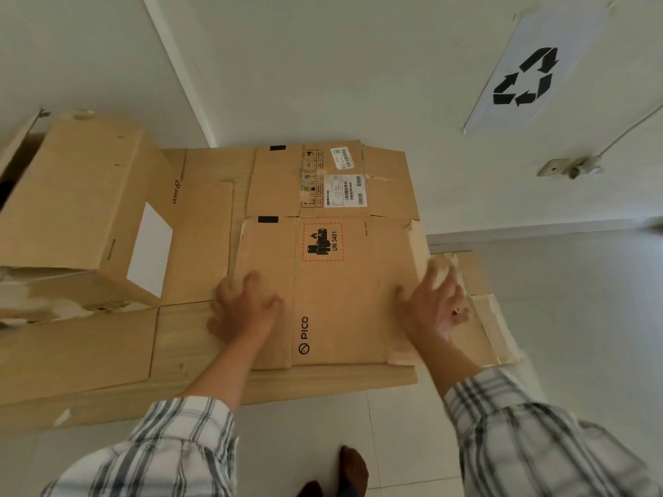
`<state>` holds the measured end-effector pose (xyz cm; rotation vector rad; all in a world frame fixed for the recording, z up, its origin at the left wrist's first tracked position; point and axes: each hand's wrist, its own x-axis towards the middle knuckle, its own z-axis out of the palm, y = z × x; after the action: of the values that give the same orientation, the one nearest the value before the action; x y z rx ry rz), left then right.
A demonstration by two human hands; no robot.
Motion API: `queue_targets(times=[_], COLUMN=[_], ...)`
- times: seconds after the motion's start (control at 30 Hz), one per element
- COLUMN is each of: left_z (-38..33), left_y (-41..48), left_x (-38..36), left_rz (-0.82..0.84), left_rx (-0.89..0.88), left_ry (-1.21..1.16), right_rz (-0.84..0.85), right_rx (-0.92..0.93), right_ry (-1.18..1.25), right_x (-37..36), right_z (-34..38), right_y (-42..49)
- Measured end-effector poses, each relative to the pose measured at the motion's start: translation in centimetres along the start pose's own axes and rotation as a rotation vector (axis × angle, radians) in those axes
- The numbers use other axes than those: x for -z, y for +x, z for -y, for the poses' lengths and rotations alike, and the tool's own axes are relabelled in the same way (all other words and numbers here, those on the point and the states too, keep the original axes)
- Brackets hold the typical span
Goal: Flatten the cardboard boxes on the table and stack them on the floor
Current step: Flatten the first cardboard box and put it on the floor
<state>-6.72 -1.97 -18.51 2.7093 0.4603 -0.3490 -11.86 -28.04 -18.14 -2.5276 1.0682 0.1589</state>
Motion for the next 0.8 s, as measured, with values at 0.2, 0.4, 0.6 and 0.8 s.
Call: queue_targets(times=[0.2, 0.4, 0.6, 0.8], left_z=[2.1, 1.1, -3.4, -11.9], left_y=[2.2, 1.4, -2.7, -7.6], left_x=[1.4, 2.4, 4.4, 4.7], left_rz=[0.059, 0.036, -0.125, -0.191], left_rx=[0.155, 0.128, 0.15, 0.08], left_ry=[-0.291, -0.474, -0.449, -0.543], right_rz=[0.246, 0.064, -0.057, -0.145], right_rx=[-0.152, -0.014, 0.069, 0.145], right_ry=[0.215, 0.23, 0.244, 0.286], right_x=[3.1, 5.6, 8.9, 16.0], right_z=[-2.1, -1.0, -1.6, -6.8], right_y=[1.4, -0.3, 0.3, 5.0])
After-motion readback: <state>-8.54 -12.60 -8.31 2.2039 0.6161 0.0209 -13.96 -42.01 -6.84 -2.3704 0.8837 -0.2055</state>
